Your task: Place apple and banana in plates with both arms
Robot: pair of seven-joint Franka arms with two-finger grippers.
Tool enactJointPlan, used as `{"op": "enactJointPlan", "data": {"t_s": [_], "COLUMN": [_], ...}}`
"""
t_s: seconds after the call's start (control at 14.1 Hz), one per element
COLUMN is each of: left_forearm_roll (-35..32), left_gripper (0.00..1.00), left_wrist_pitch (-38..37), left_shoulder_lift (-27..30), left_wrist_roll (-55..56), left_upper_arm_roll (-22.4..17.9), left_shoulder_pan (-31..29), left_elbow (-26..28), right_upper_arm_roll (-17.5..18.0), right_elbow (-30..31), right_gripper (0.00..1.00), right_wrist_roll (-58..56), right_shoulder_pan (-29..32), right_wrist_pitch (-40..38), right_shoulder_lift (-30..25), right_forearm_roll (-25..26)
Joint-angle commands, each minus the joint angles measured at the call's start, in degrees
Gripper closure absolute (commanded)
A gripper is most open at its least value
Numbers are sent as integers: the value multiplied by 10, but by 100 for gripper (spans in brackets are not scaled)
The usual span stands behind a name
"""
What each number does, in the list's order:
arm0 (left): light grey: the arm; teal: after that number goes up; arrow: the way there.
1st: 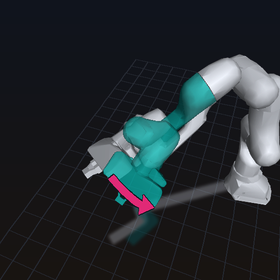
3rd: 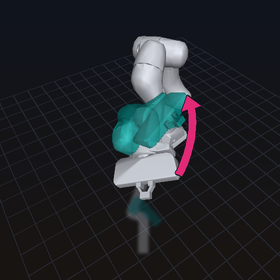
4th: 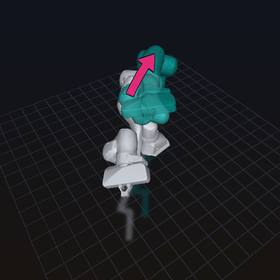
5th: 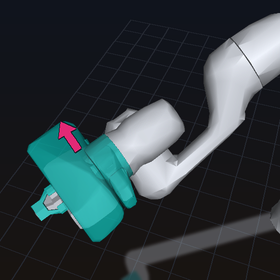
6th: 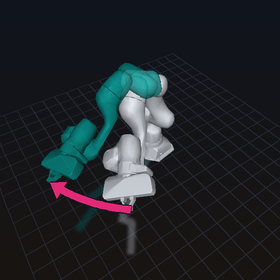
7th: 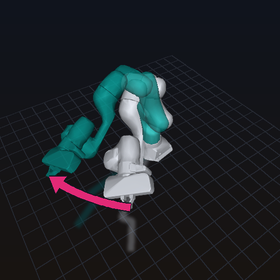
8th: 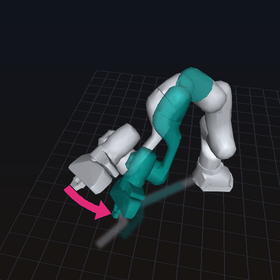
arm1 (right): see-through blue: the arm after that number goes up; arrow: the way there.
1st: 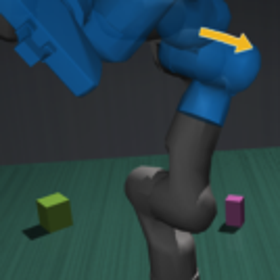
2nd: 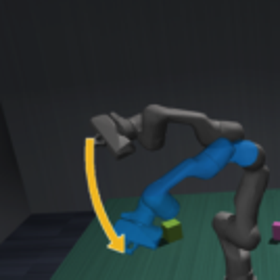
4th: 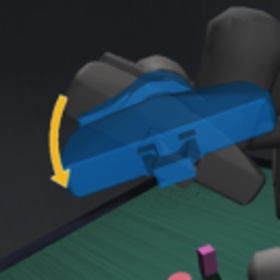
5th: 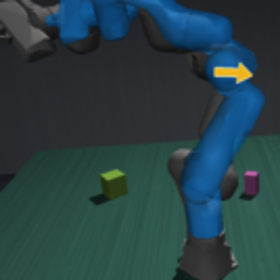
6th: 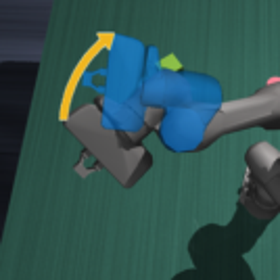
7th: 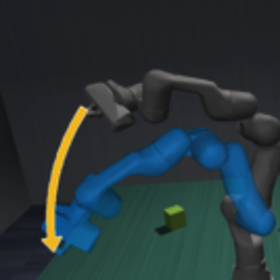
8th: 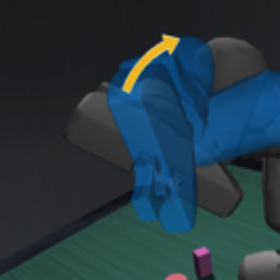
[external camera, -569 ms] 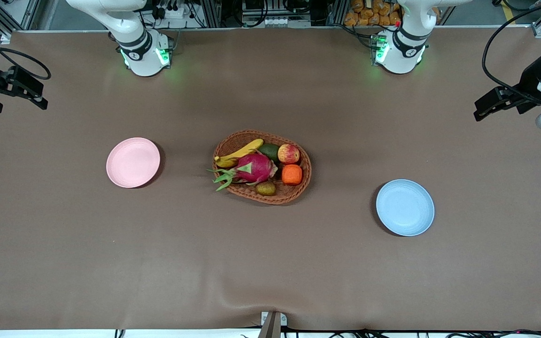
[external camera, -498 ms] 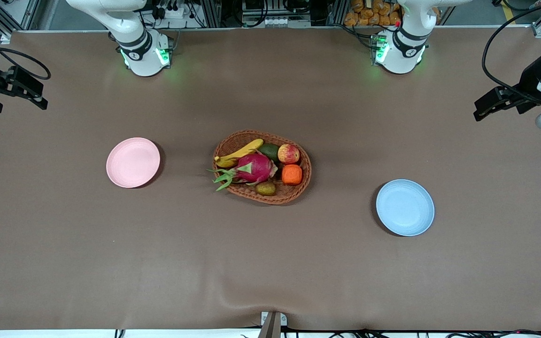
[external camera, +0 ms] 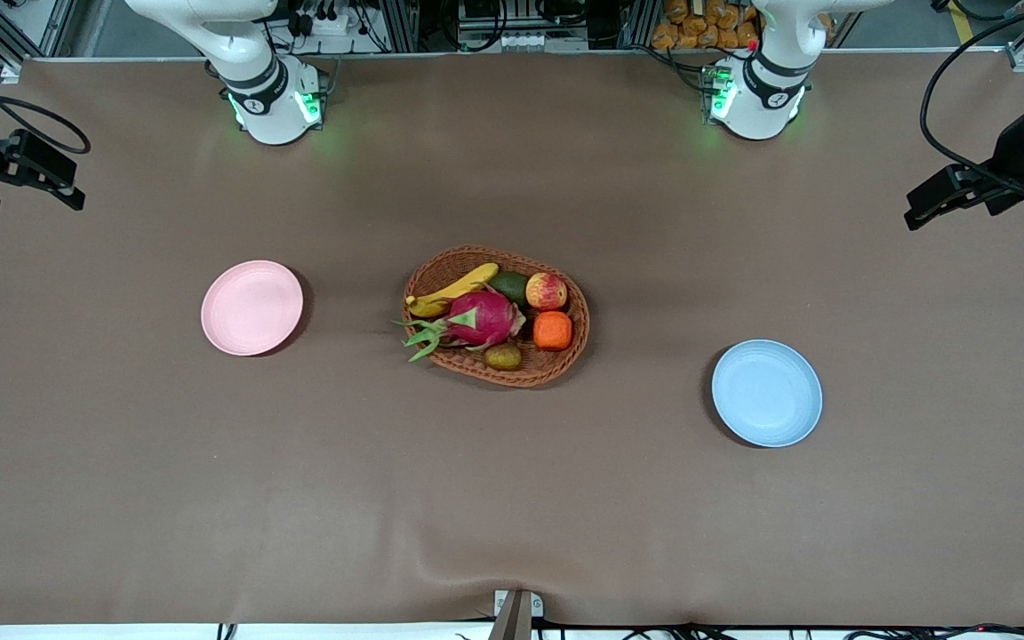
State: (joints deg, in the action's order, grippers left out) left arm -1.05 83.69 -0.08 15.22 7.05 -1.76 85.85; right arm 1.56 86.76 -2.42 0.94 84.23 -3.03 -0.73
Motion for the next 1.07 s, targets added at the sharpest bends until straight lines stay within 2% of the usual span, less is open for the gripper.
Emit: {"op": "enactJointPlan", "data": {"t_s": [0.0, 1.0], "left_forearm_roll": [11, 11], "left_gripper": [0, 0], "left_wrist_pitch": [-6, -6], "left_shoulder_lift": [1, 0], "left_wrist_roll": [-12, -12], "left_upper_arm_roll": [-2, 2], "left_shoulder_pan": [1, 0], "left_elbow": [-5, 4], "right_upper_arm_roll": [3, 3], "right_elbow": [-14, -14], "right_gripper": [0, 0], "right_wrist_roll": [-4, -1], "right_shoulder_pan": [7, 8], "right_wrist_pitch": [-7, -7], "right_shoulder_lift": [9, 9], "right_forearm_roll": [11, 11]}}
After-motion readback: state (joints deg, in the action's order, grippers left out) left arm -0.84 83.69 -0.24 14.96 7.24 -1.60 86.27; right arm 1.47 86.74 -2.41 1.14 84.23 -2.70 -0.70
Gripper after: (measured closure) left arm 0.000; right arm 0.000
